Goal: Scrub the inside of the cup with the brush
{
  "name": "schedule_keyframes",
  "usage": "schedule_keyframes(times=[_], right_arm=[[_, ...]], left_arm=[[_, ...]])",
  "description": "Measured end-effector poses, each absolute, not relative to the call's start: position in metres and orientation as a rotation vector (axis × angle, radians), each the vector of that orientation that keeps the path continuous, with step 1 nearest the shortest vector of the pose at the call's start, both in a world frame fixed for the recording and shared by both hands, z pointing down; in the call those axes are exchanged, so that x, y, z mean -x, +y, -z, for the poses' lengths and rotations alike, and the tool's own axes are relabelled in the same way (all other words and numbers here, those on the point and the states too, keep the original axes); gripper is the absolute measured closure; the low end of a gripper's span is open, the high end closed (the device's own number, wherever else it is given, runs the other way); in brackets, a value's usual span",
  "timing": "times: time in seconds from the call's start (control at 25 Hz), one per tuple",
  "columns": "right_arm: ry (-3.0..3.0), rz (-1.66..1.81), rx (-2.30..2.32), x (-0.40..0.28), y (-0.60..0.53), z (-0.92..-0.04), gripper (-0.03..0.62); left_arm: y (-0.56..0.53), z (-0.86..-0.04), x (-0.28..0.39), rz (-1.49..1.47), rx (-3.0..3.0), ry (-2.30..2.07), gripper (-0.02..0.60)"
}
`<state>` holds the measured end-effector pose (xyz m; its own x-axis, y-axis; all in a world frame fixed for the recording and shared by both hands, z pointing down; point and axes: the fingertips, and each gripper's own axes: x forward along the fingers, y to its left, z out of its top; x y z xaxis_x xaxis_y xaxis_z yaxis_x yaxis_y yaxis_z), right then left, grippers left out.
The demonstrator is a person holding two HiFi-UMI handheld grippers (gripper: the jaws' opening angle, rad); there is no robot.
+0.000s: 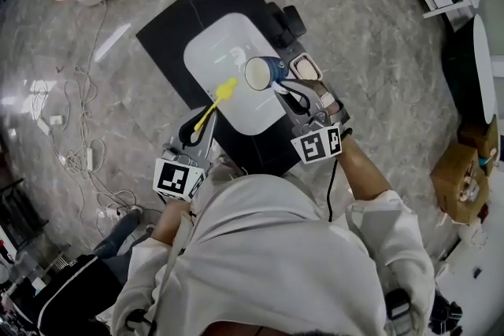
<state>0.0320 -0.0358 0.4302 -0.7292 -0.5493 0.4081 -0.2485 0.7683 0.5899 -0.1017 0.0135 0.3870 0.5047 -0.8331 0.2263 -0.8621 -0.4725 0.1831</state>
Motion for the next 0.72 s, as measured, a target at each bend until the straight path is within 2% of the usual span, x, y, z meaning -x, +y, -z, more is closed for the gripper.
schedule_keyframes(times=[0.72], right_arm=[[-2.223,1.035,-0.383,-0.04,0.004,-0.399,0.54]], left_arm=[[0.01,-0.374,0.017,-0.322,-2.83,-0.945,0.545]])
